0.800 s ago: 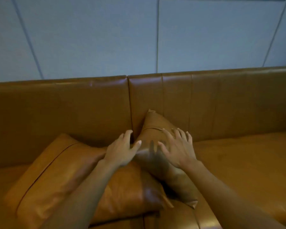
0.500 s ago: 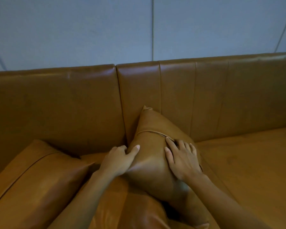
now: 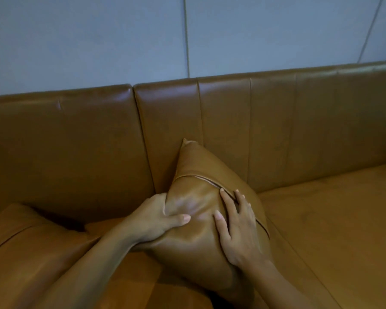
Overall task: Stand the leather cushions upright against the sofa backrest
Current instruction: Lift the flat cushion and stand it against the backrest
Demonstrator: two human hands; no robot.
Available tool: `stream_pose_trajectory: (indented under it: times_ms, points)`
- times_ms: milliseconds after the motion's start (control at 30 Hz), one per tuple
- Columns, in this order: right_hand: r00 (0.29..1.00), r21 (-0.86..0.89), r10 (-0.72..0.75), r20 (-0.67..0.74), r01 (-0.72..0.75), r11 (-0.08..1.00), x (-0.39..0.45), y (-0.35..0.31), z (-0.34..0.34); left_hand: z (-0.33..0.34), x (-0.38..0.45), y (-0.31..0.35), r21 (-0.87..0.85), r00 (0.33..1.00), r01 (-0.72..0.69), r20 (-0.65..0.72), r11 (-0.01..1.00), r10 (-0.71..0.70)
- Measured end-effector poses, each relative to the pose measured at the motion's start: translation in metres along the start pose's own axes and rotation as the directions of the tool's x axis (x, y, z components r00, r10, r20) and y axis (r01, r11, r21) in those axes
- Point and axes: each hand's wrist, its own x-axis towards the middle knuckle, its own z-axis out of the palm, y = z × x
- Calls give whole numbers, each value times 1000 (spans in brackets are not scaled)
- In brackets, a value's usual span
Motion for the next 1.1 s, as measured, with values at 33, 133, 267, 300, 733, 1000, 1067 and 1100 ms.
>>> stream_pose_trajectory:
  times_ms: [33, 133, 267, 300, 733, 1000, 1067, 1100]
  points:
    - [1000, 3, 18, -20, -18, 1000, 0, 2, -4, -1, 6, 7, 20, 999, -33, 22, 999, 33]
    - [990, 22, 100, -101, -98, 995, 5, 3, -16, -10, 30, 37, 110, 983, -143, 134, 984, 128]
    - [920, 73, 216, -328, -203, 976, 16, -2, -20, -20, 71, 96, 353, 926, -325, 309, 877, 218]
    - [890, 76, 235, -390, -224, 972, 21, -4, -20, -21, 81, 111, 415, 910, -367, 347, 833, 228]
    - [848, -100, 259, -462, -341, 935, 51, 72, 2, -49, 175, 114, 559, 894, -405, 407, 723, 186]
    - [884, -196, 209, -417, -312, 930, 70, 70, 28, -60, 201, 106, 599, 901, -407, 387, 689, 196]
    - [881, -189, 207, -425, -310, 932, 76, 67, 31, -63, 209, 103, 605, 905, -398, 382, 689, 188]
    - [878, -185, 204, -433, -308, 933, 78, 67, 33, -65, 213, 102, 605, 904, -399, 384, 689, 186]
